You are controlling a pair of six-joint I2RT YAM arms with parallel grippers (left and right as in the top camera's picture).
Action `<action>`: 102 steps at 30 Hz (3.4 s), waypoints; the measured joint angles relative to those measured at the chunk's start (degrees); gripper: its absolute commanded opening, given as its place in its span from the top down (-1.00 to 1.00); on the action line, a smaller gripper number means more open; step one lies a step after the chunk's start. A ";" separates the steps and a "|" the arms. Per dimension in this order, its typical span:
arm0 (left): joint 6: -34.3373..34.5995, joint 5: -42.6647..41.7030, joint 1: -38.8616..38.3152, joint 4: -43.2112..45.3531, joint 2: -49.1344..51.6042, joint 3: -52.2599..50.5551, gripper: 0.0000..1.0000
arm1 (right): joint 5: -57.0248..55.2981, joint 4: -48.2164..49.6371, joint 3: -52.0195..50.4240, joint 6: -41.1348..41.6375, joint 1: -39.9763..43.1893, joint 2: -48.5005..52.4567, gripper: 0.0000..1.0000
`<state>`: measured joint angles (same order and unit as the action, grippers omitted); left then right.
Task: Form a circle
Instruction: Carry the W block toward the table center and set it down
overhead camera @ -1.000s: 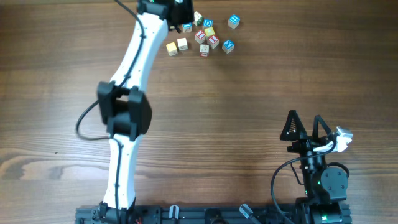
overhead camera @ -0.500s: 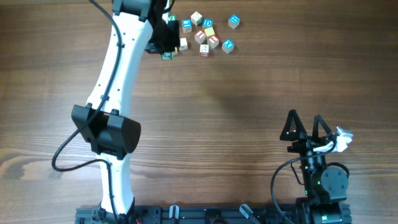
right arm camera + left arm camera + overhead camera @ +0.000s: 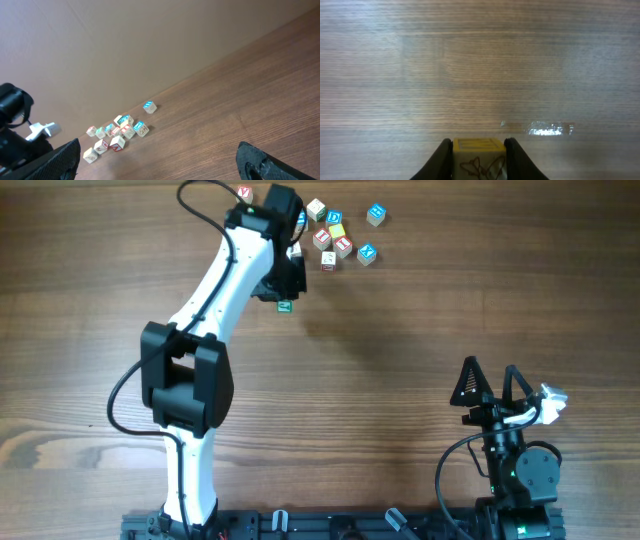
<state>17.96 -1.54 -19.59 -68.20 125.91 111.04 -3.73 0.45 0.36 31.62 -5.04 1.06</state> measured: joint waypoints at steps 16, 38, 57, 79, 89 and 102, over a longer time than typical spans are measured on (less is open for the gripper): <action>0.22 0.24 -0.59 9.75 0.00 -6.36 0.52 | 0.00 0.00 0.00 0.00 0.00 0.00 -0.99; 1.27 0.39 -0.61 16.11 0.00 -13.20 0.52 | 0.00 0.00 0.00 0.00 0.00 0.00 -0.99; 2.19 0.39 -0.61 20.90 0.00 -16.94 0.27 | 0.00 0.00 0.00 0.00 0.00 0.00 -0.99; 2.21 0.63 -3.98 16.11 0.00 -16.98 0.64 | 0.00 0.00 0.00 0.00 0.00 0.00 -1.00; 5.75 3.19 -4.02 14.82 -0.02 -16.94 0.40 | 0.00 0.00 0.00 0.00 0.00 0.00 -1.00; 6.80 3.21 -4.02 13.33 0.00 -17.03 -0.34 | 0.00 0.00 0.00 0.00 0.00 0.00 -0.99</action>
<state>24.75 1.67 -23.62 -54.87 125.91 94.02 -3.73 0.45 0.36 31.62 -5.04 1.06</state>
